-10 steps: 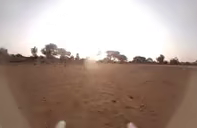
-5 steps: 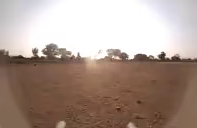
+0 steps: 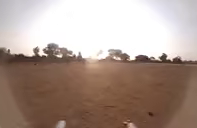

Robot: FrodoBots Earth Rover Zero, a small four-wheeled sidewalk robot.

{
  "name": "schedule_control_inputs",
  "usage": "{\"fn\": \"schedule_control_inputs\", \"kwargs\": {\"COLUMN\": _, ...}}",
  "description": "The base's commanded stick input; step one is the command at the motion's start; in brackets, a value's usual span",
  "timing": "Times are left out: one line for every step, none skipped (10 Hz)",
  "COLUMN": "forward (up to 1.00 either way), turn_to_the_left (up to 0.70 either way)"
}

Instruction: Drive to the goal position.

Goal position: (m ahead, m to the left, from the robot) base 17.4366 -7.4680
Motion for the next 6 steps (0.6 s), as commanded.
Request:
{"fn": "schedule_control_inputs", "kwargs": {"forward": 0.70, "turn_to_the_left": 0.00}}
{"fn": "schedule_control_inputs", "kwargs": {"forward": 0.70, "turn_to_the_left": 0.00}}
{"fn": "schedule_control_inputs", "kwargs": {"forward": 0.70, "turn_to_the_left": 0.00}}
{"fn": "schedule_control_inputs", "kwargs": {"forward": 0.70, "turn_to_the_left": 0.00}}
{"fn": "schedule_control_inputs", "kwargs": {"forward": 0.70, "turn_to_the_left": 0.00}}
{"fn": "schedule_control_inputs", "kwargs": {"forward": 0.70, "turn_to_the_left": 0.00}}
